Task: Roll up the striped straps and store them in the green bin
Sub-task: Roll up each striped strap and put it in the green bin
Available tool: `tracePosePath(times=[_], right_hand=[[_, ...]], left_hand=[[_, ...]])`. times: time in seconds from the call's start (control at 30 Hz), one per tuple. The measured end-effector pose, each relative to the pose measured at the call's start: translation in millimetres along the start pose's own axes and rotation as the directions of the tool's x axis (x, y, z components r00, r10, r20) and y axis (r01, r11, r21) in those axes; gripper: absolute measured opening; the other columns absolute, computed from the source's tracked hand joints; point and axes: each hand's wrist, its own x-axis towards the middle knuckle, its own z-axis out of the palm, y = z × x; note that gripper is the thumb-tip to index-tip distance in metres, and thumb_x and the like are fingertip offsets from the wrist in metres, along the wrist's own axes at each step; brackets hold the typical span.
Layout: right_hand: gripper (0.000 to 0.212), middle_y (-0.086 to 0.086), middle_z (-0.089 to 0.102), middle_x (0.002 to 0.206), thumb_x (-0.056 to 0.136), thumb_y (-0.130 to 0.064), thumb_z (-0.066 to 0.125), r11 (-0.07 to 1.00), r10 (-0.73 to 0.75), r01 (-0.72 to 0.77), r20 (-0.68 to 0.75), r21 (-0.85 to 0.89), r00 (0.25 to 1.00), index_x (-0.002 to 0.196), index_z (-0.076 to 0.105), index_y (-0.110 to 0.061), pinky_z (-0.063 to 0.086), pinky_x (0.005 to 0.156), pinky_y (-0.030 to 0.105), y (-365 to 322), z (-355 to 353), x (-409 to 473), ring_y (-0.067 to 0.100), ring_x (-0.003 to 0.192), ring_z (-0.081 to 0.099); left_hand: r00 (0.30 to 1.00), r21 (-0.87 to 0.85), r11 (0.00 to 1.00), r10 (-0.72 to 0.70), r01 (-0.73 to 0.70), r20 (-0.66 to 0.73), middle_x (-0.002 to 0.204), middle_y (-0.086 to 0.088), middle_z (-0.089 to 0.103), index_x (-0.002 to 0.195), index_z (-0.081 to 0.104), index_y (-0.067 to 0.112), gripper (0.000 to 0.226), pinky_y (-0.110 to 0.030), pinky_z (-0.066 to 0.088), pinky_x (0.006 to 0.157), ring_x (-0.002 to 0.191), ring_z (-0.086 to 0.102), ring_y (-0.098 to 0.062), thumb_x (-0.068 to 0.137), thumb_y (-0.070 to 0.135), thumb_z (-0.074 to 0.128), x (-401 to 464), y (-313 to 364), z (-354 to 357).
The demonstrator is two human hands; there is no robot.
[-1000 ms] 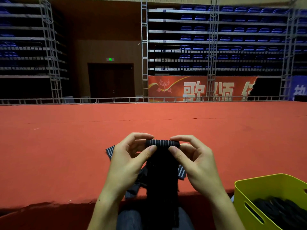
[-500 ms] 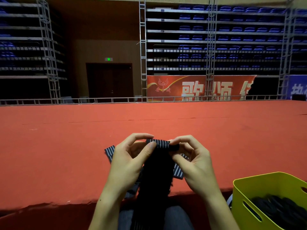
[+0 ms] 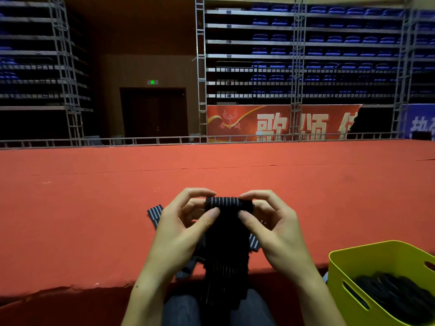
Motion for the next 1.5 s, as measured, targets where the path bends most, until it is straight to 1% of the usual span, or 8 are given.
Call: tracePosePath(times=[0.2,0.37,0.53,0.63,0.87,1.1,1.3,1.5], right_hand=[[0.030,0.004,0.078,0.101,0.095,0.007,0.073,1.000,-0.028,0.028,-0.030,-0.006,0.999,0.101,0.072,-0.023,0.057,0.079,0.025,1.4,2.3,0.5,0.019,0.096,0.074],[0.037,0.005,0.078,0.105,0.093,0.009,0.072,0.999,0.038,-0.038,0.005,-0.004,0.999,0.101,0.069,-0.028,0.058,0.074,0.028,3.1,0.8,-0.4,0.017,0.095,0.074],[0.023,0.005,0.079,0.105,0.093,-0.027,0.079,0.995,0.104,-0.104,0.014,-0.007,0.995,0.114,0.071,-0.033,0.064,0.081,0.052,4.9,-1.2,-2.2,0.025,0.095,0.076],[0.020,0.006,0.080,0.098,0.096,-0.033,0.079,0.994,0.103,-0.103,0.013,-0.031,0.995,0.115,0.073,-0.029,0.062,0.080,0.059,5.0,-0.2,-1.5,0.022,0.091,0.076],[0.026,0.008,0.081,0.106,0.097,-0.016,0.076,0.998,0.056,-0.056,0.021,0.024,0.998,0.122,0.071,-0.021,0.064,0.087,0.045,3.9,-3.2,-0.9,0.024,0.102,0.078],[0.028,0.006,0.079,0.107,0.094,0.001,0.077,0.999,0.015,-0.014,-0.008,0.040,1.000,0.115,0.071,-0.016,0.059,0.076,0.026,1.4,-3.6,-0.8,0.019,0.099,0.076],[0.029,0.006,0.079,0.108,0.092,0.009,0.076,0.997,0.034,-0.033,-0.006,0.071,0.999,0.111,0.072,-0.012,0.061,0.075,0.027,-0.5,-2.6,-1.3,0.017,0.102,0.076],[0.027,0.010,0.081,0.102,0.093,-0.035,0.077,0.988,0.142,-0.144,0.034,0.063,0.989,0.118,0.074,-0.026,0.066,0.078,0.049,0.7,-2.1,-0.4,0.026,0.093,0.079]], left_hand=[[0.999,-0.033,0.999,-0.030,0.028,-0.042,0.100,-0.006,0.083,0.113,0.075,0.016,0.020,-0.024,0.059,0.078,0.095,0.079,-0.013,0.095,0.025,0.075,1.0,1.9,4.5],[0.999,-0.029,1.000,-0.012,0.010,-0.048,0.104,-0.004,0.083,0.115,0.075,0.012,0.019,-0.019,0.058,0.080,0.100,0.079,-0.013,0.096,0.009,0.076,0.5,1.3,3.9],[0.999,0.042,0.999,0.021,-0.019,-0.029,0.111,-0.001,0.082,0.119,0.074,0.017,0.028,-0.022,0.059,0.089,0.109,0.077,-0.015,0.096,0.003,0.076,-0.1,-1.0,-0.6],[0.999,0.049,0.998,0.038,-0.036,-0.030,0.113,0.000,0.081,0.120,0.074,0.016,0.031,-0.021,0.057,0.090,0.111,0.077,-0.014,0.094,-0.003,0.076,0.2,-1.4,-0.4],[0.998,-0.008,1.000,-0.013,0.013,-0.063,0.109,0.001,0.083,0.120,0.074,0.017,0.032,-0.022,0.060,0.087,0.105,0.079,-0.013,0.089,0.012,0.082,-2.2,2.1,2.7],[0.997,-0.042,0.997,-0.068,0.067,-0.024,0.102,-0.005,0.084,0.115,0.075,0.014,0.029,-0.023,0.059,0.081,0.100,0.080,-0.017,0.092,0.032,0.074,-2.1,4.4,5.6],[0.999,-0.080,0.996,-0.046,0.045,-0.017,0.105,-0.007,0.084,0.118,0.074,0.011,0.024,-0.020,0.059,0.080,0.101,0.080,-0.017,0.095,0.016,0.075,-1.8,4.9,5.3],[1.000,-0.061,0.998,-0.010,0.011,0.027,0.111,-0.009,0.082,0.120,0.072,0.011,0.026,-0.026,0.061,0.085,0.107,0.078,-0.023,0.096,0.003,0.074,-2.7,0.5,-0.4]])
